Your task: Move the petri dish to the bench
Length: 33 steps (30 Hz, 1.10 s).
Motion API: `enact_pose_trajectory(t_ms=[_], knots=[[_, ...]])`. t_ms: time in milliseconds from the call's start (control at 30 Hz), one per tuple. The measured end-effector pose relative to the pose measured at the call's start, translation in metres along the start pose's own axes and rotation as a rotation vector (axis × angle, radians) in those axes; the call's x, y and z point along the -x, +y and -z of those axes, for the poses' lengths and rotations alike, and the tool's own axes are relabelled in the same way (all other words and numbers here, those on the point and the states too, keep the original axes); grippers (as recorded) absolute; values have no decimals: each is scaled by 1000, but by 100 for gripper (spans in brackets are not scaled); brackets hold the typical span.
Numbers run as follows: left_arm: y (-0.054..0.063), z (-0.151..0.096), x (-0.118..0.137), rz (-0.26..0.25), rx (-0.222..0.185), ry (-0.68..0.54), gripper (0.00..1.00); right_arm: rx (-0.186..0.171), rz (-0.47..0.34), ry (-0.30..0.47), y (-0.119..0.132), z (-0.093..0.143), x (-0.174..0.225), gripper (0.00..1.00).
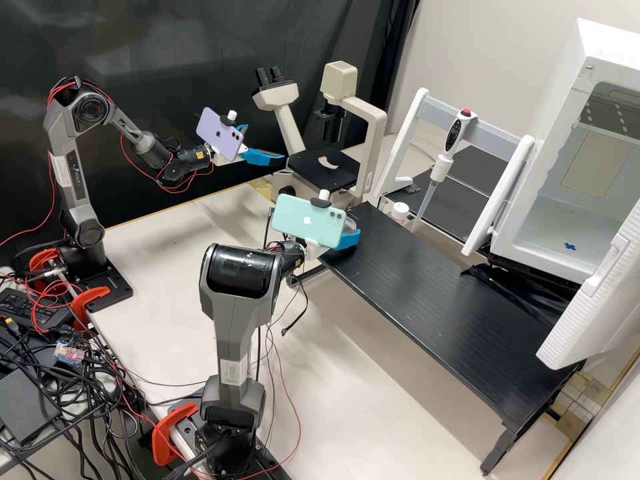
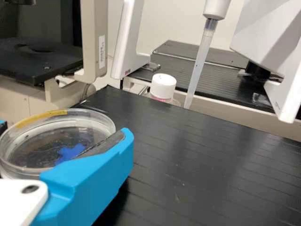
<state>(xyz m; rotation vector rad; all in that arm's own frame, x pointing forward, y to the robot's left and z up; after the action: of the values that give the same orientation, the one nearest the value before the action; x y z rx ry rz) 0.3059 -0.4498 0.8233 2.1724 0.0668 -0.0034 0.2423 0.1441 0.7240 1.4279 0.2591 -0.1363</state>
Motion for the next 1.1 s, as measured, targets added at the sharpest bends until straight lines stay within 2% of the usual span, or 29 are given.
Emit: enact_pose_trajectory(t_ms=[200,233,700,967,1100], knots=[[0,0,0,0,0,0,100,-1,-35,-16,-2,-6,-6,0],[0,0,0,0,0,0,100,2,-37,-13,-2,-7,-7,100],[0,0,0,0,0,0,100,6,-52,-13,-1,-6,-6,100],[0,0,0,0,0,0,100,19,-58,27,2,1,10,100],[0,0,0,0,0,0,100,-3,-93,58,13,2,25,100]])
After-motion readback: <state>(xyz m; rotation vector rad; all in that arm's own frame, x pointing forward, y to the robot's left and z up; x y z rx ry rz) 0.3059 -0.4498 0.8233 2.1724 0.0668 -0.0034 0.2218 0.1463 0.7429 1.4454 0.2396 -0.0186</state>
